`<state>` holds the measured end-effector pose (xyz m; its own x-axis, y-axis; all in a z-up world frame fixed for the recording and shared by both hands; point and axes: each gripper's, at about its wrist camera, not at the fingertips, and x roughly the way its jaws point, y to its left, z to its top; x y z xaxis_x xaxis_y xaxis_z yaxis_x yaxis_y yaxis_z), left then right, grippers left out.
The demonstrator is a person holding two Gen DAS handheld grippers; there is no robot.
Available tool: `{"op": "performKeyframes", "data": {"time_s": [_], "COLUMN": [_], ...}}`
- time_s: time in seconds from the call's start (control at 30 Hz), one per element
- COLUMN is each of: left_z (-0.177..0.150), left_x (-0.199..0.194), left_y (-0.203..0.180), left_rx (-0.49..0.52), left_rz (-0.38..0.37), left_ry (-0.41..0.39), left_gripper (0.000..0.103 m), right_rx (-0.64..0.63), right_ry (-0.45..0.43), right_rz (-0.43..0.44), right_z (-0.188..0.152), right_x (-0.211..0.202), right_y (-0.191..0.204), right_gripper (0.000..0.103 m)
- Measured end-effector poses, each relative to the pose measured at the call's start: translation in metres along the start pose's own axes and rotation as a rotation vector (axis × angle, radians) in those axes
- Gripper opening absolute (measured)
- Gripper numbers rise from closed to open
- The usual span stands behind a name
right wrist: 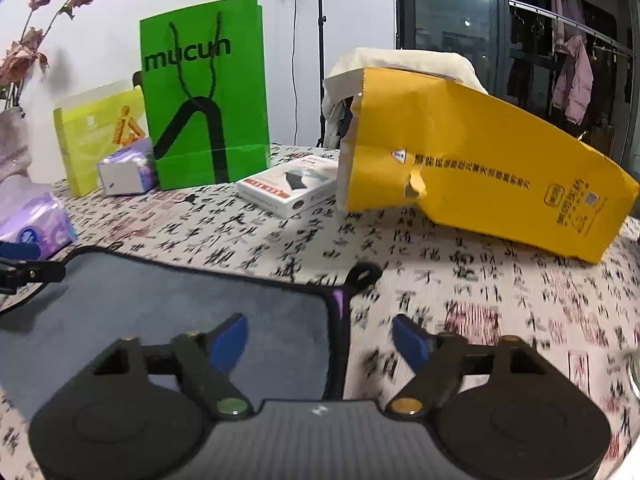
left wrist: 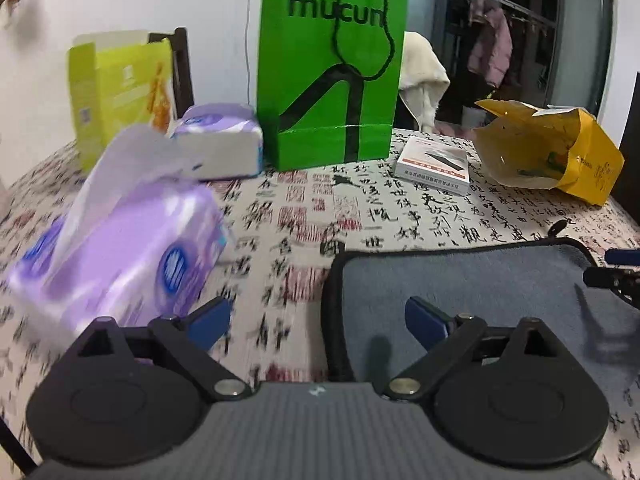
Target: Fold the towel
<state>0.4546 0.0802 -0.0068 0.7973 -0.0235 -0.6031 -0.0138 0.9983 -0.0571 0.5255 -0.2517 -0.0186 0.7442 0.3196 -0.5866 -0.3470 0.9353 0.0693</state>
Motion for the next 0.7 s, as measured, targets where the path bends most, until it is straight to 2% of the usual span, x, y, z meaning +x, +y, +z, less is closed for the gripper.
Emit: {"op": "performKeyframes", "data": {"time_s": [0.17,0.7], "left_z": [-0.017,-0.062], "left_x": [-0.022,-0.091], "left_y": [-0.003,-0.015], "left_rx": [-0.001,-0.005], "left_rz": [0.056,0.072], "left_ry": [-0.022,-0.062], "left_gripper": [0.098,0.099], "right_rx": [0.022,0.036], "right_ry": [-0.002,-0.010], "right_rz": [0.008,0.007], "right_z": [-0.016,-0.056], "right_x": [-0.019,-0.085], "right_y": [0.004,0.029], "right_gripper": [0.081,0.083]}}
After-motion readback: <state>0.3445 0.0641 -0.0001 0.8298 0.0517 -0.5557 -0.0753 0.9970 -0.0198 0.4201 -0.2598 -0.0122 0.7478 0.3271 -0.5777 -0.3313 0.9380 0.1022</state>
